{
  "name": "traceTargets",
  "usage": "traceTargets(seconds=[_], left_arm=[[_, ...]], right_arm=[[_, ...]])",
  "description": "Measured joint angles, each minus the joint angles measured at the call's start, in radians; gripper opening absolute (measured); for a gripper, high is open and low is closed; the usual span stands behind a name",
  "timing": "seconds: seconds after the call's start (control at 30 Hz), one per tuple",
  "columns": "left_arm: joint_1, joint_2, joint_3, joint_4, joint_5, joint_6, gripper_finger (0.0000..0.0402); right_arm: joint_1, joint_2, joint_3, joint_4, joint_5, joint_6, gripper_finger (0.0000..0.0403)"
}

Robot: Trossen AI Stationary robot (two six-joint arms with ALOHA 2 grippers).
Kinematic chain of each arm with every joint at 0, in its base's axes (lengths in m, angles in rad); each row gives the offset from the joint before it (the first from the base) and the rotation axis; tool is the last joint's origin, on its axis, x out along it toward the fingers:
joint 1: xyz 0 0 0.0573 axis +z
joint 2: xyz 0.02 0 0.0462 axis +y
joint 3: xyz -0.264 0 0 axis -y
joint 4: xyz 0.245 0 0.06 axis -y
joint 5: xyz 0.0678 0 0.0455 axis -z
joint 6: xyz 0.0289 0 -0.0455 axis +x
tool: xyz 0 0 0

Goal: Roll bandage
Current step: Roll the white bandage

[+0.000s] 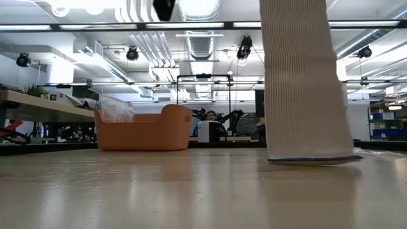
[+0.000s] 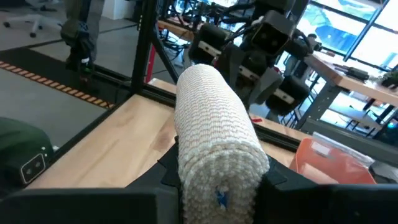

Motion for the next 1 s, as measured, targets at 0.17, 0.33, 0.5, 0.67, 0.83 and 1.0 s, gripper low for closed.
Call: traceTargets(seconds=[0.17, 0.33, 0.5, 0.67, 0.83, 1.0], left_arm=[[0.011, 0.092, 0.016, 0.139, 0.001, 0.058, 0.011], [0.055, 0.133, 0.054, 0.14, -0.001, 0.002, 0.0103], [0.076, 0.144, 0.07, 0.062, -0.002, -0.104, 0.0117], [0.075, 0.154, 0.07, 0.082, 0.036, -0.105, 0.0144], [0.114, 0.153, 0.07, 0.064, 0.168, -0.146, 0.0174], [0.129, 0.067, 0.07, 0.039, 0.218, -0.083, 0.0164]], right_arm=[[0.0, -0.001, -0.004, 0.0, 0.0, 0.0, 0.0085], [0.0, -0.003, -0.004, 0.003, 0.0, -0.05, 0.0085], [0.0, -0.003, 0.002, 0.002, 0.0, -0.075, 0.0085], [0.0, -0.003, 0.002, -0.022, 0.0, -0.064, 0.0085], [0.0, -0.001, 0.002, -0.023, -0.001, -0.042, 0.0085], [0.0, 0.007, 0.004, -0.014, -0.039, 0.006, 0.0085]])
